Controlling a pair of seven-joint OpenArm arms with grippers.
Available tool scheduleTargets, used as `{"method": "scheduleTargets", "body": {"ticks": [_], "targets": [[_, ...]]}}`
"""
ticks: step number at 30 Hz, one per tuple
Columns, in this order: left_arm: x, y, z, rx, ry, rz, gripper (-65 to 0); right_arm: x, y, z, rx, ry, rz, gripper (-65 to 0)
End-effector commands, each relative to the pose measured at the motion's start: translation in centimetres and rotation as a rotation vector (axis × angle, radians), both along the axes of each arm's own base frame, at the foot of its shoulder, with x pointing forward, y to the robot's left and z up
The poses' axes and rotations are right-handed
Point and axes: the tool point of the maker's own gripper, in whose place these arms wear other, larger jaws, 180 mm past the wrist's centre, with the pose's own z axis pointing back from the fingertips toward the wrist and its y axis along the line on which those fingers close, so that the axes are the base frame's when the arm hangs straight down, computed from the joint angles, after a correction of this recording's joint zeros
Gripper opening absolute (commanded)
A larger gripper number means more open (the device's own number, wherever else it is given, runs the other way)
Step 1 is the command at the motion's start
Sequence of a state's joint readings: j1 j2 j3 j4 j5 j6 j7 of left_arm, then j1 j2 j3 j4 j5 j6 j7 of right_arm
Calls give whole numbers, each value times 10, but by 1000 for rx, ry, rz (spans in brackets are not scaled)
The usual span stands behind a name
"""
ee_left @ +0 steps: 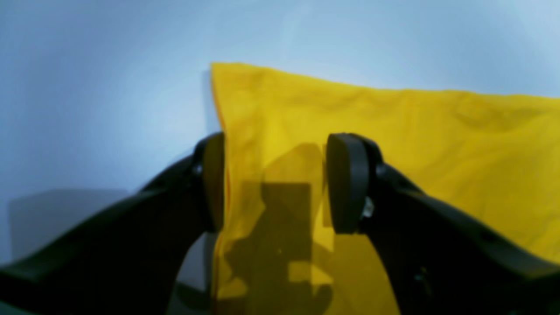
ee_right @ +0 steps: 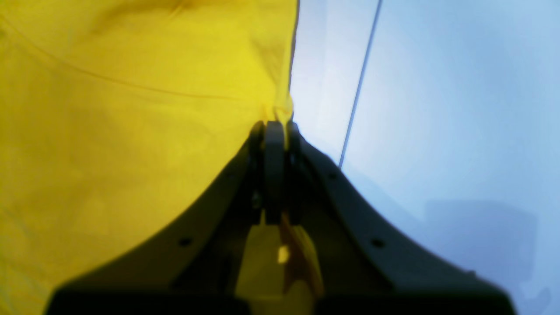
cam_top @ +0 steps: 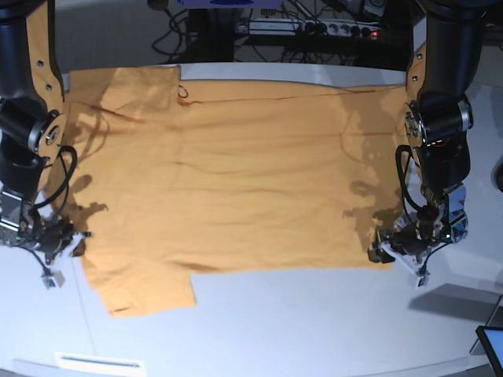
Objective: Fold the T-shirt properly
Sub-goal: 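Move the left gripper down the shirt's side and pinch the edge, then lift the shirt side with both grippers and fold it over the body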
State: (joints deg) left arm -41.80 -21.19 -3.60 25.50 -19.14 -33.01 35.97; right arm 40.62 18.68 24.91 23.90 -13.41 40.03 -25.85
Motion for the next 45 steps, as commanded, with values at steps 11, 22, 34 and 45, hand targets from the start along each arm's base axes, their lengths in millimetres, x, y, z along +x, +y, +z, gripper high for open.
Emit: {"method": "scheduleTargets", "body": {"ticks": [11,22,34,45], "targets": [[5,2,9,11,-16,-10,-370,-6,-8,-2,-44,48,12,-647],[2,4,5,18,-23,-8,-637,-6,-8,-2,-44,48,12,-647],[-3,16,4,41,-61,8,-650,0,-12,6,-60,21,10,-649],[-5,20,21,127,-127,-41,-650,5,-18,16,-88,-11,5,-649]]}}
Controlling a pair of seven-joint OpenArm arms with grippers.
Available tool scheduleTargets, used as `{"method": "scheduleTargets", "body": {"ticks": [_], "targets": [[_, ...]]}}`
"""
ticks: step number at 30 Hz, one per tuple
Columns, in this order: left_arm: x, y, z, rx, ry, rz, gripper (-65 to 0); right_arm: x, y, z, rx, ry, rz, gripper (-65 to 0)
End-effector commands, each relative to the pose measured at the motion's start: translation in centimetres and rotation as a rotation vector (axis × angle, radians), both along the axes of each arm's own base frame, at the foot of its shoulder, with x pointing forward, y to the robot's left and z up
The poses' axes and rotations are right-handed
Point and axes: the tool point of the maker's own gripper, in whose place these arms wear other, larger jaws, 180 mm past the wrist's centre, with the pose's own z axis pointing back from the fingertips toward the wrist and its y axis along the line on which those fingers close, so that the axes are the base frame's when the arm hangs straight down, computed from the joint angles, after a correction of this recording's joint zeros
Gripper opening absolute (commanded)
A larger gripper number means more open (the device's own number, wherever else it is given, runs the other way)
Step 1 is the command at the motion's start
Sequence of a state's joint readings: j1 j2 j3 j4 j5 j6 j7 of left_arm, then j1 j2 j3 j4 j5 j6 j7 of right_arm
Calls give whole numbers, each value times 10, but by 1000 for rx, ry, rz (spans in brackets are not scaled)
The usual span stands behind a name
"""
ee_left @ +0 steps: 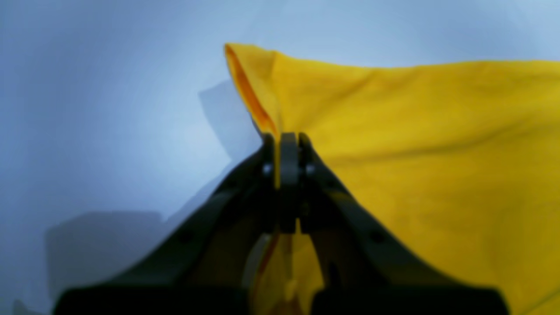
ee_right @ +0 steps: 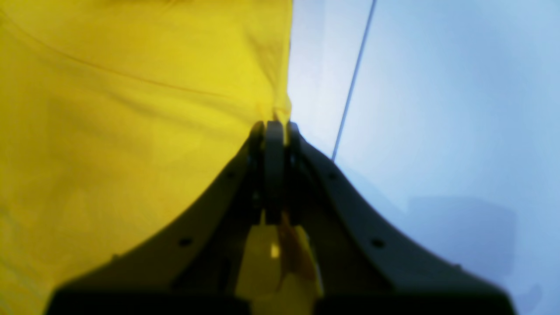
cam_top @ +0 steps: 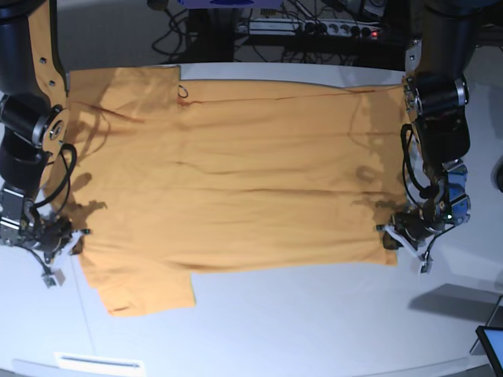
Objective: Fold the T-shirt properly
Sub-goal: 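Lift the shirt side with both grippers and fold it over the body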
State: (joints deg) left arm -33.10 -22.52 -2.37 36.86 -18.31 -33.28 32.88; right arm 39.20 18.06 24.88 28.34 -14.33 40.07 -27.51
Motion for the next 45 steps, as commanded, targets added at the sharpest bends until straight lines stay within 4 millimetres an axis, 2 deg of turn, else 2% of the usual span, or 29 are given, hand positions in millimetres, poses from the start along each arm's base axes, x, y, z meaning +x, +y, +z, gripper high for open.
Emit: {"method": "scheduleTargets", "body": {"ticks": [1,5,10,16,20,24,32,39,45], "targets": [[16,4,25,32,-65,-19,-650,6,-13,12,-37,-6,-6,-649],[16,-11,25,86,-61,-97,-650,8,-14,15,-40,-15,-7,-649],[18,-12,30,94,-78,-105,-650,10,-16,19,-48,-27,-9,-649],[22,-12,35,94,-89,-104,-650,16,-25,34,-86,-74,-13,-649],[23,-4,50,140,-113,-117,-650,17,-33,44,-125,-76,-17,-649],[26,-6,69,187,-117,-142,-650,20,-38,55,-153,-95,-21,-650],[10,-11,84,291,-118,-203,-650,9,-50,60,-222,-83,-28,-650],[-5,-12,83,335,-111,-231,-650,-1,-58,62,-267,-65,-35,-650],[-15,-11,88,371,-125,-253,-650,-11,-68,74,-340,-76,-44,-650]]}}
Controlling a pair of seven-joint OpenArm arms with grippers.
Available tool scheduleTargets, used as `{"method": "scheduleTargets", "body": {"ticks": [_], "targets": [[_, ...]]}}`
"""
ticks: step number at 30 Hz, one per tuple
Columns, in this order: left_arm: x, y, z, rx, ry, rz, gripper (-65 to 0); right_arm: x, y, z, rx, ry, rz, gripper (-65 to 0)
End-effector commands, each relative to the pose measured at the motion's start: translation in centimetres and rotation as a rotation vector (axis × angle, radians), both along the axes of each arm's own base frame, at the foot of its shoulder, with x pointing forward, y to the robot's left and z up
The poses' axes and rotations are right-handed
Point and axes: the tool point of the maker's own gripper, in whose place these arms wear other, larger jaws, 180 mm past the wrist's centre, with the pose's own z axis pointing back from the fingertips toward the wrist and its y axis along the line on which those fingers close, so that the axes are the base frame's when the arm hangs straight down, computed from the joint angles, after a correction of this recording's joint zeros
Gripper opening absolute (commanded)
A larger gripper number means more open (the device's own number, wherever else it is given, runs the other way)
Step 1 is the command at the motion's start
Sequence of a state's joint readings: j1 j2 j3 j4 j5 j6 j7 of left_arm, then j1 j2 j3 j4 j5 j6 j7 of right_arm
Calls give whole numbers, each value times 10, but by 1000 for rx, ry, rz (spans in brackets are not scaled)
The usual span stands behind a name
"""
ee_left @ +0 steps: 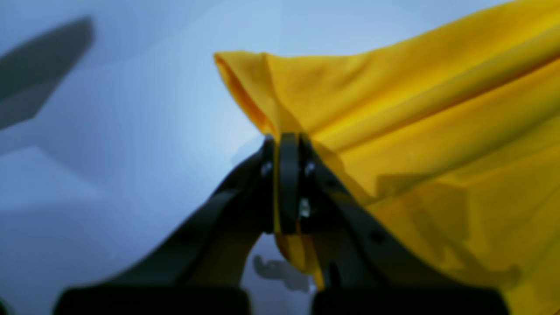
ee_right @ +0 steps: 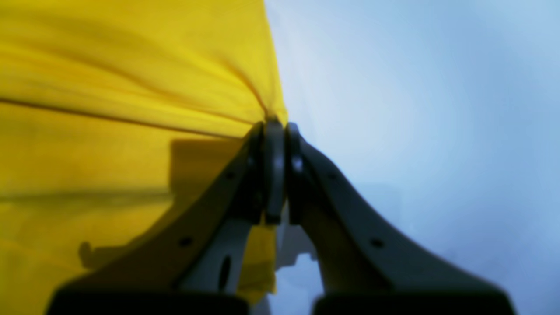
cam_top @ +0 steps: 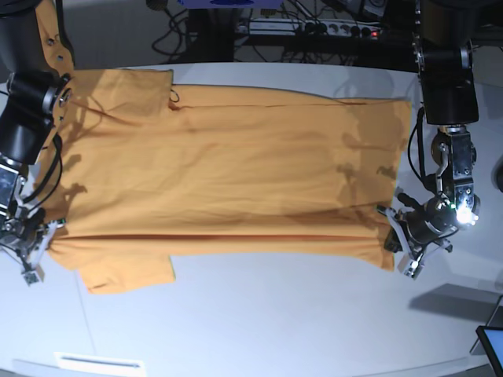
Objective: Fold the T-shirt properly
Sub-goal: 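Lift the shirt side with both grippers and fold it over the body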
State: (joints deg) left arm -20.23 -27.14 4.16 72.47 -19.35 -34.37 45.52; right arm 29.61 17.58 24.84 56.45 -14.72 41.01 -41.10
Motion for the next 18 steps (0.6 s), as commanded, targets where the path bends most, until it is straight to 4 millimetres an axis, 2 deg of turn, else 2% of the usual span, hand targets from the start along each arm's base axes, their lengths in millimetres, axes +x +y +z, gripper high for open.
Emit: {"method": "scheduleTargets", "body": {"ticks": [1,6,12,18], "targets": [[9,16,25,43,-62,20,-650,12,-18,29,-51,-64,-29,-650],[1,15,31,76,-78,-3,-650,4,-24,39,-101,-74,-34,-650],[-12,11,32,120,-58,-27,-650,-3,-26,35,-115,-55,-37,-650],[-17,-1,43,146,-92,-68,-650,-11,-25,40,-150,-63,-35,-650]]}}
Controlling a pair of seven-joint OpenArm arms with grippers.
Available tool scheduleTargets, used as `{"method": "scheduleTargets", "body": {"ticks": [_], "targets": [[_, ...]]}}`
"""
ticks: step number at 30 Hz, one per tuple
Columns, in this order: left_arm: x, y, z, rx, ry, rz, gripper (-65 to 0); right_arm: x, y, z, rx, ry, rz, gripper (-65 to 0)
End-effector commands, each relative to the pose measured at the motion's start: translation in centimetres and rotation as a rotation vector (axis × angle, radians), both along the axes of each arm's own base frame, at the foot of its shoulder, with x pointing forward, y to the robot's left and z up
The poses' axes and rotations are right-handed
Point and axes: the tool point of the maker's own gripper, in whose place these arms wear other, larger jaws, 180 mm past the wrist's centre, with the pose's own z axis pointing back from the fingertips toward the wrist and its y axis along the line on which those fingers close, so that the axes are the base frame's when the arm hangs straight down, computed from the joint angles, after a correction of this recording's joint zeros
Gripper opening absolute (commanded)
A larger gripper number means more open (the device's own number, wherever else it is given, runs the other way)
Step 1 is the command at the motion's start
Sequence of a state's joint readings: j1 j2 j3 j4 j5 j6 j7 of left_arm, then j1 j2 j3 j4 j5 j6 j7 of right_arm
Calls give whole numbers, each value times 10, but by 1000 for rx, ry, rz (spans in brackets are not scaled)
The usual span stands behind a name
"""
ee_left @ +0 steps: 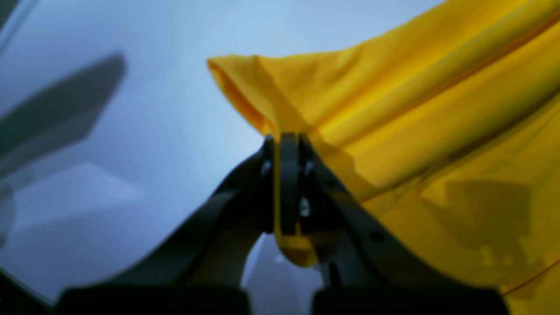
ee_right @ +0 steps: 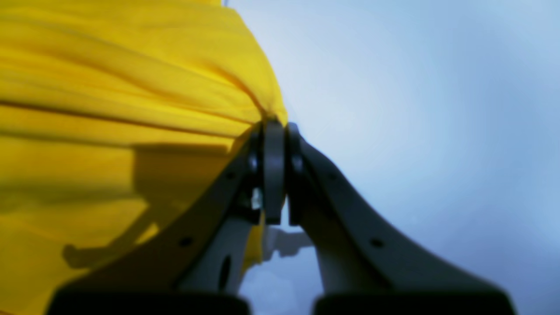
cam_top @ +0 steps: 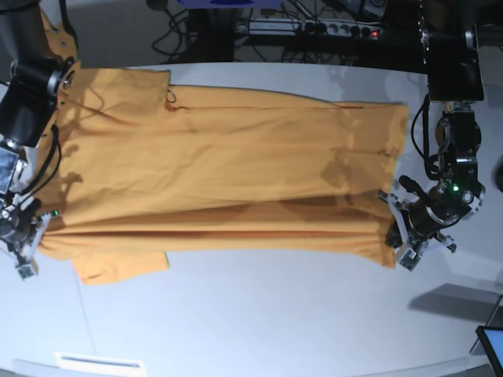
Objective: Fold the T-shirt properly
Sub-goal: 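Lift the shirt side with both grippers and fold it over the body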
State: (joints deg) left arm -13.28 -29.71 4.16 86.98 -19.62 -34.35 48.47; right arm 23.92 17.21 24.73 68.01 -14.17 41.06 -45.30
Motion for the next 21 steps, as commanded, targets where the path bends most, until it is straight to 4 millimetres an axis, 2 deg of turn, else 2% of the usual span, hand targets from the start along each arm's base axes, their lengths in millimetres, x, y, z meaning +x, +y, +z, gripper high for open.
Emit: {"method": "scheduleTargets", "body": {"ticks": [1,7,12,18,21], "targets": [[5,13,17,41,-43,22,-650,10,-14,27,-50,-61,-26,-650],[-3,15,10,50,-21,19,-650,-4,-14,32,-100,-59,-25,-650],[-12,8,10,60,-24,-6,-650,-13,-15,34,-129,-63,-20,-650],[-20,21,22,75,-58,25,-650,-20,-18,37,-152,-51,-29,-650],[-29,32,18,96,-25,57,-650,-25,-19,35,-162,-33,-34,-650]]}}
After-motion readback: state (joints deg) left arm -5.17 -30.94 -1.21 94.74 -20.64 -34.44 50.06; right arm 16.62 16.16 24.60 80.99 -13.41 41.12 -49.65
